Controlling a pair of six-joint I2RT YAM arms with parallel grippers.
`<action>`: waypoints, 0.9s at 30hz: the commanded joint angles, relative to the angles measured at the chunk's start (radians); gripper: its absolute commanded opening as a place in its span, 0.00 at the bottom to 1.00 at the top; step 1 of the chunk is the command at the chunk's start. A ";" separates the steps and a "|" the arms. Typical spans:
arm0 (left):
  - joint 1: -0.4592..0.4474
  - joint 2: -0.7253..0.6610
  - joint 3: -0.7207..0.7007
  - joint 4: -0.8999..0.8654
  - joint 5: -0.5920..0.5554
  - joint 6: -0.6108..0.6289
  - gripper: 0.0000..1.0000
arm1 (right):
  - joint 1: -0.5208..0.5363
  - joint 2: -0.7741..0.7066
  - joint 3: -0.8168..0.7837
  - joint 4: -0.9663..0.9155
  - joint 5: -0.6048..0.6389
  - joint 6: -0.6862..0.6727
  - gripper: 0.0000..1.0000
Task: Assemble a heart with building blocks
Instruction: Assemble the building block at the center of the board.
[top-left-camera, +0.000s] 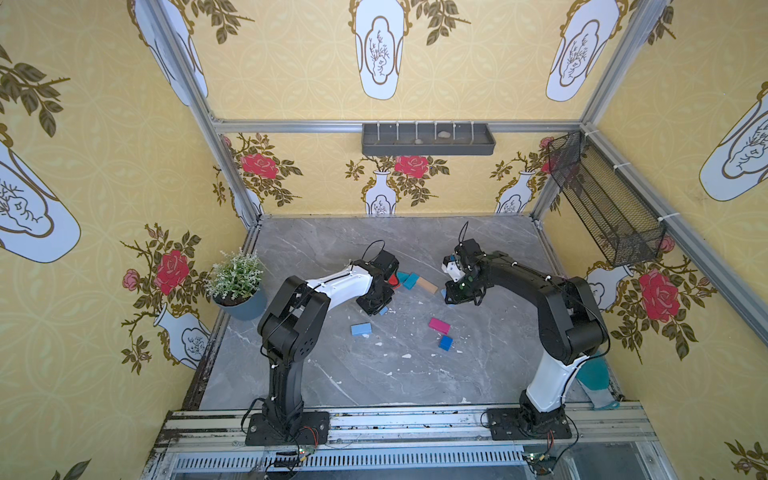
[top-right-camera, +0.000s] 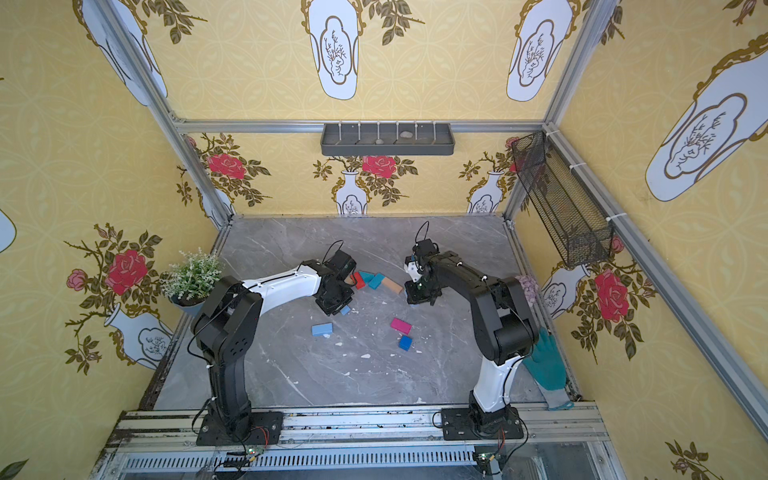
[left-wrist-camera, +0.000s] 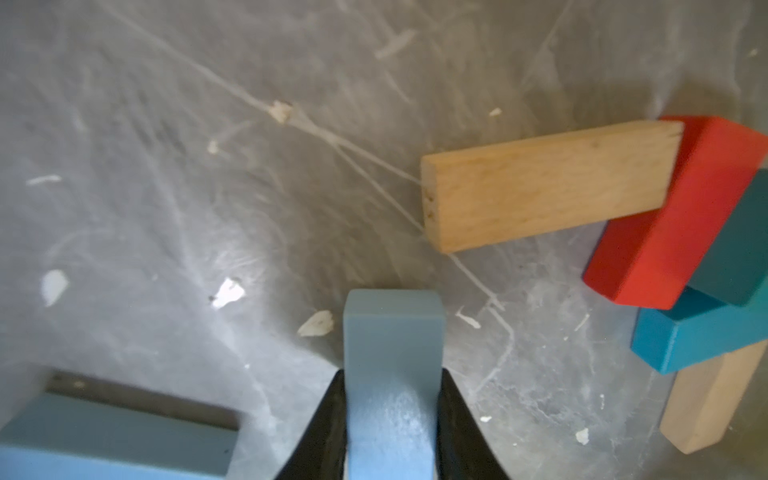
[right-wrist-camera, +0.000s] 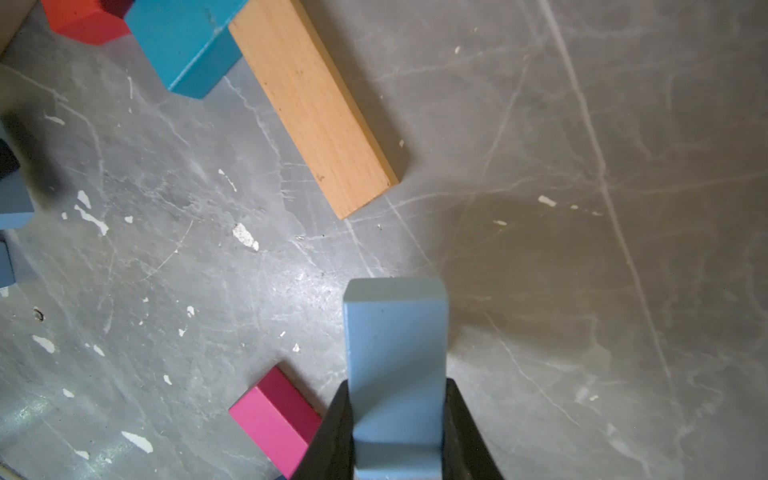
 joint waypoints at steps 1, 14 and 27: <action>-0.005 0.024 0.015 -0.017 0.016 0.013 0.22 | -0.001 0.002 0.009 0.002 -0.004 -0.012 0.00; -0.004 0.066 0.049 -0.039 0.017 0.011 0.21 | -0.003 0.035 0.041 -0.009 -0.004 -0.017 0.00; 0.004 0.090 0.075 -0.071 -0.003 0.015 0.22 | -0.003 0.048 0.040 -0.015 -0.014 -0.021 0.00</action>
